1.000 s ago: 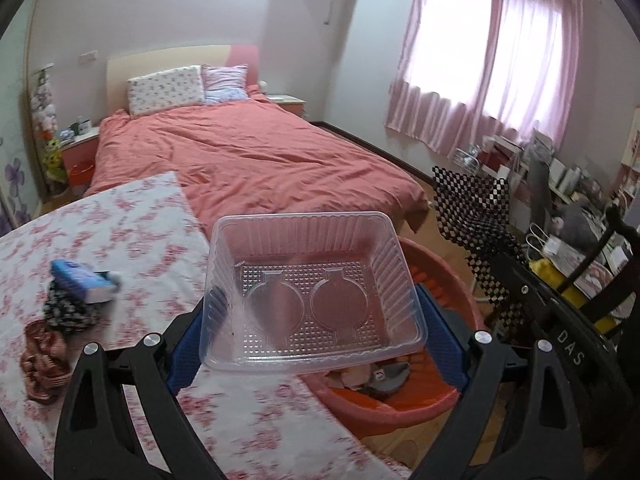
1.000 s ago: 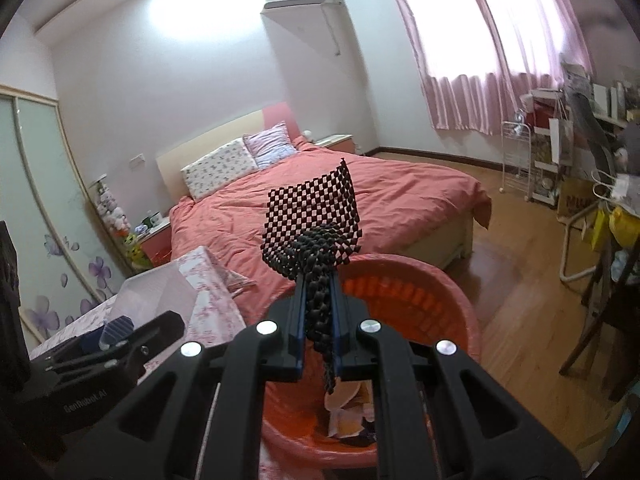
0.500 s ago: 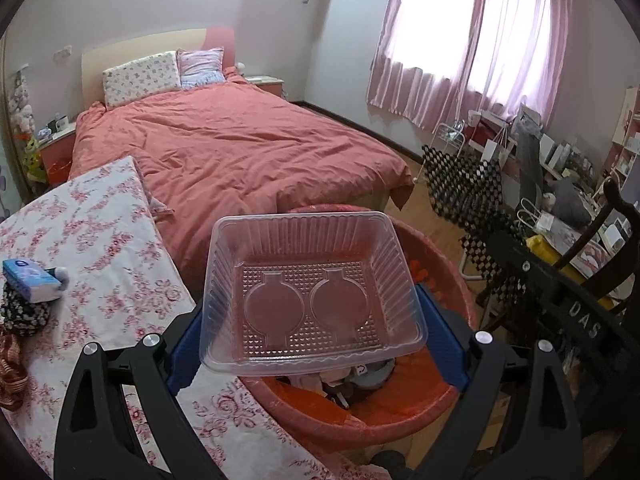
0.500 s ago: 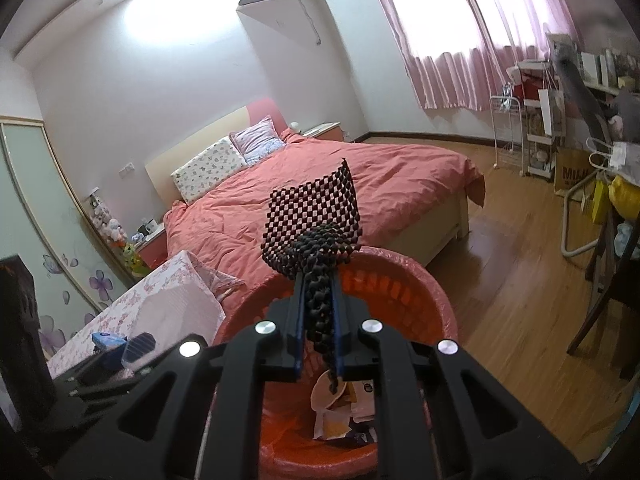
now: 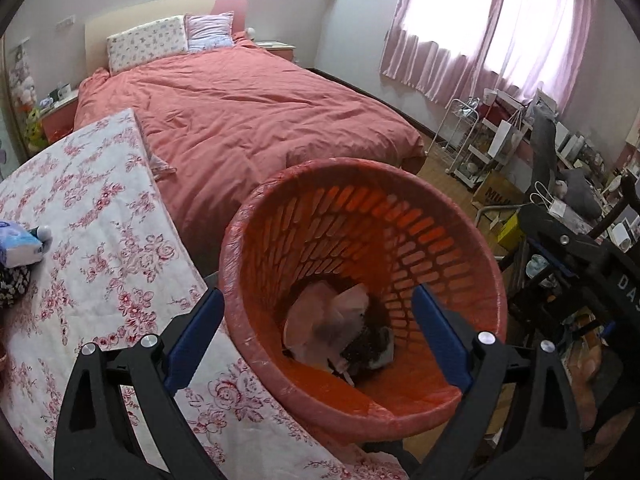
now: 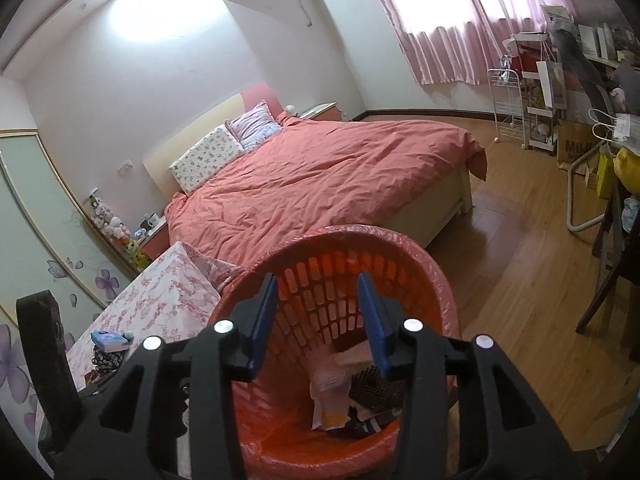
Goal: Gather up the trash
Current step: 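Move both tools back over the items on the bed, then grasp the brown striped scrunchie with the left tool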
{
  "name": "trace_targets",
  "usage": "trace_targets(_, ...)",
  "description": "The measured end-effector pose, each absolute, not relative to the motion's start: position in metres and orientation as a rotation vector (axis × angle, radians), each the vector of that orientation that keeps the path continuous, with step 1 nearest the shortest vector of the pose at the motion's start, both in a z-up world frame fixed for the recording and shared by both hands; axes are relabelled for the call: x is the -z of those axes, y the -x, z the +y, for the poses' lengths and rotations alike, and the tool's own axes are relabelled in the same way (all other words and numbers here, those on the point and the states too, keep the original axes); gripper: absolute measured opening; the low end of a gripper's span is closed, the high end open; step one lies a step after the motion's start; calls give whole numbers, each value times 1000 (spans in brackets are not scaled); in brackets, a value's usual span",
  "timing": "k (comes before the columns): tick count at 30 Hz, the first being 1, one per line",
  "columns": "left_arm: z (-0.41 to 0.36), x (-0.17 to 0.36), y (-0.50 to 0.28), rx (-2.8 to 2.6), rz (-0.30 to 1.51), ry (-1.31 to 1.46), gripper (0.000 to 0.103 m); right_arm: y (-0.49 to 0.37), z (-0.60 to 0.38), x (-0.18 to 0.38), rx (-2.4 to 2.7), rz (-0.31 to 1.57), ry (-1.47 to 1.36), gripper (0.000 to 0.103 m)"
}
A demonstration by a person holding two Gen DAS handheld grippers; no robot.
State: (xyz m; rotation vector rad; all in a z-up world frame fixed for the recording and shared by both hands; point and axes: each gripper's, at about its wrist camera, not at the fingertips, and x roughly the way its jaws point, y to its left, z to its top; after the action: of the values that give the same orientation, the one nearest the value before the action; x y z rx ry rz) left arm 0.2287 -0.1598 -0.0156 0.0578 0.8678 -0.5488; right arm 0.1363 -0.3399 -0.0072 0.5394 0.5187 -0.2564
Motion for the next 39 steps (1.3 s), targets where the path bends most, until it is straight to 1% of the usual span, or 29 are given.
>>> trace_targets(7, -148, 15, -228, 504, 851, -82, 94, -138, -335, 7, 256, 530, -510, 46)
trace_targets(14, -129, 17, -233, 452, 853, -82, 94, -142, -321, 6, 242, 548, -476, 47)
trace_targets(18, -109, 11, -231, 407, 820, -99, 94, -144, -314, 1, 234, 549, -446, 47)
trace_targets(21, -85, 6, -228, 357, 788, -115, 94, -145, -306, -2, 226, 547, -424, 50)
trace_targets(25, -39, 1, -224, 265, 757, -126, 94, -149, -292, -5, 202, 558, -406, 51)
trace_targets(33, 69, 4, -222, 80, 769, -53, 94, -163, -244, -5, 128, 599, -343, 51)
trace_targets(36, 95, 7, -225, 42, 786, -21, 94, -168, -223, -5, 98, 613, -316, 51)
trace_targets(39, 104, 12, -232, 32, 805, -2, 94, -173, -205, -4, 74, 632, -291, 52)
